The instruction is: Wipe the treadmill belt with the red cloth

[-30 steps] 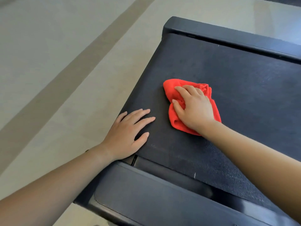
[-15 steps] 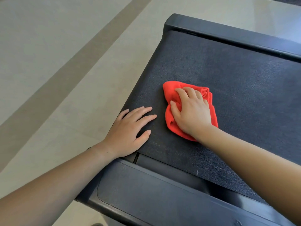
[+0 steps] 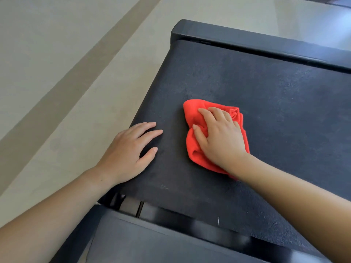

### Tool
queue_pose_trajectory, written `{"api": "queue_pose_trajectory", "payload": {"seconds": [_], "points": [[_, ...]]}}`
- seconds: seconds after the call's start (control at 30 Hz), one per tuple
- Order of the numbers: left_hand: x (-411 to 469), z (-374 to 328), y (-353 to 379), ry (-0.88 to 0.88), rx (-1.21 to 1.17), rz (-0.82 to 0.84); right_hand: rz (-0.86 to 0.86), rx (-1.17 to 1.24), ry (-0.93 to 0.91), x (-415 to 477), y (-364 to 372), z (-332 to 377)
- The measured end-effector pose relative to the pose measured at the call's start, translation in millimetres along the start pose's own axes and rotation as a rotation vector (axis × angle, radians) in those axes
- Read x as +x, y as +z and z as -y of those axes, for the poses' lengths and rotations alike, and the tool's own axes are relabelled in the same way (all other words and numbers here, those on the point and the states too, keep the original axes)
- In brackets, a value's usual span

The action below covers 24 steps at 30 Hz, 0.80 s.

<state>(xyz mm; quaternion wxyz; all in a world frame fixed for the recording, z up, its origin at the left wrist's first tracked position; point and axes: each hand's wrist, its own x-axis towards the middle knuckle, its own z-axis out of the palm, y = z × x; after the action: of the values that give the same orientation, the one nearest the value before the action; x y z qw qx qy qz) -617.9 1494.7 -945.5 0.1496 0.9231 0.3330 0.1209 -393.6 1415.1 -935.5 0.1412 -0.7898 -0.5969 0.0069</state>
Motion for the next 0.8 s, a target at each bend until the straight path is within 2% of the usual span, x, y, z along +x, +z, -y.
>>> {"api": "queue_pose_trajectory", "payload": {"seconds": [0.23,0.37,0.53,0.8], "points": [[137.9,5.3,5.8,0.1,0.006,-0.007,-0.091,0.015,0.112,71.9,8.5,-31.5],[203.7,4.8,23.4,0.032,-0.063,-0.015,-0.173,0.042,0.198,84.8,15.0,-35.3],[208.9,4.8,45.2,0.025,-0.021,-0.117,-0.167,0.03,0.255,86.8,16.1,-31.5],[210.4,5.8,42.6,0.007,-0.021,-0.093,-0.16,0.024,0.304,114.4,14.6,-43.1]]}}
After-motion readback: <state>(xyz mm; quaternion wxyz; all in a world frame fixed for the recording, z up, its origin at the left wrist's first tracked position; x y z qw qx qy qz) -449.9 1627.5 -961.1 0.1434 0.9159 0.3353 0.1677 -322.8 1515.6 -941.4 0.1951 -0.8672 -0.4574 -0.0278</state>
